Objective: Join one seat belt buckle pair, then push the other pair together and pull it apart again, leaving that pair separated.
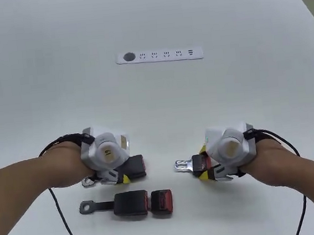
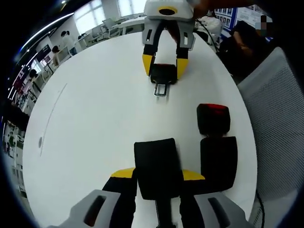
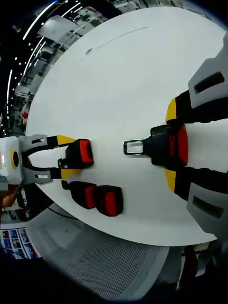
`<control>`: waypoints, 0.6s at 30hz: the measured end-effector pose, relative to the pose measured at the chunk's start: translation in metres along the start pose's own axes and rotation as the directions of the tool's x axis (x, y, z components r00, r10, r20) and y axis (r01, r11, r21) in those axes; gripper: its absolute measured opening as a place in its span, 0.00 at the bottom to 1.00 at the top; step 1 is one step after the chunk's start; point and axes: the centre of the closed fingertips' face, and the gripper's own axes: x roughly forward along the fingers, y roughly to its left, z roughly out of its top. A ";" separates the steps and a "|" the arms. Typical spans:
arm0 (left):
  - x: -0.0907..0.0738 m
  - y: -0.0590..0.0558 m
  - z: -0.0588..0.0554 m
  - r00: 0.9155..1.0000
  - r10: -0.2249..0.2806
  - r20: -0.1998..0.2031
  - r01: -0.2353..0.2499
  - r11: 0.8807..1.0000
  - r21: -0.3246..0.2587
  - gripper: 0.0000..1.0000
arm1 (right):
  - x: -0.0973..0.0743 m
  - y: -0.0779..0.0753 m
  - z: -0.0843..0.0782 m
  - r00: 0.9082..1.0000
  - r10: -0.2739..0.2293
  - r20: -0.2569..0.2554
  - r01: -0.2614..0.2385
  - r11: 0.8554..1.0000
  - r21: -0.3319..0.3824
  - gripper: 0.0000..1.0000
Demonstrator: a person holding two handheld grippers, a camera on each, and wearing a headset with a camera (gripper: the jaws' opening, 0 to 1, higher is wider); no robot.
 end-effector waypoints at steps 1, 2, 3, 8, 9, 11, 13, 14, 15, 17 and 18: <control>0.001 0.000 -0.001 1.000 -0.003 0.000 0.003 1.000 0.002 0.35 | 0.001 0.000 0.000 1.000 0.002 0.004 -0.002 1.000 -0.002 0.32; 0.001 0.000 0.000 1.000 -0.006 0.005 0.006 1.000 0.001 0.35 | 0.001 0.000 0.000 1.000 0.004 0.006 -0.004 1.000 -0.002 0.32; 0.001 0.000 -0.001 1.000 -0.008 0.005 0.008 1.000 -0.003 0.35 | 0.001 0.000 0.000 1.000 0.008 0.008 -0.008 1.000 -0.006 0.32; 0.000 -0.002 0.001 1.000 -0.009 0.000 0.009 1.000 -0.005 0.35 | 0.002 -0.001 0.000 1.000 0.018 0.011 -0.018 1.000 -0.008 0.32; 0.001 -0.002 0.001 1.000 -0.009 0.000 0.009 1.000 0.000 0.35 | 0.002 -0.001 0.000 1.000 0.018 0.011 -0.018 1.000 -0.007 0.32; 0.001 -0.001 0.001 1.000 -0.008 -0.001 0.008 1.000 -0.002 0.34 | 0.003 -0.001 0.002 1.000 0.017 0.005 -0.017 1.000 -0.008 0.32; 0.001 -0.001 0.001 1.000 -0.006 -0.001 0.006 1.000 -0.003 0.34 | 0.003 0.000 0.003 1.000 0.016 -0.001 -0.016 1.000 -0.014 0.32; 0.001 -0.001 0.001 1.000 -0.005 -0.001 0.005 1.000 -0.003 0.34 | 0.004 0.000 0.005 1.000 0.017 -0.001 -0.017 1.000 -0.014 0.32; 0.001 -0.001 0.000 1.000 -0.005 -0.002 0.004 1.000 -0.002 0.34 | 0.005 0.000 0.007 1.000 0.019 0.002 -0.019 1.000 -0.012 0.32; 0.000 -0.002 0.001 1.000 -0.003 -0.003 0.003 1.000 -0.002 0.34 | 0.007 0.005 0.014 1.000 0.021 0.008 -0.021 1.000 -0.016 0.32; 0.000 -0.002 0.001 1.000 -0.002 -0.004 0.002 1.000 -0.002 0.34 | 0.008 0.006 0.017 1.000 0.022 0.011 -0.021 1.000 -0.017 0.32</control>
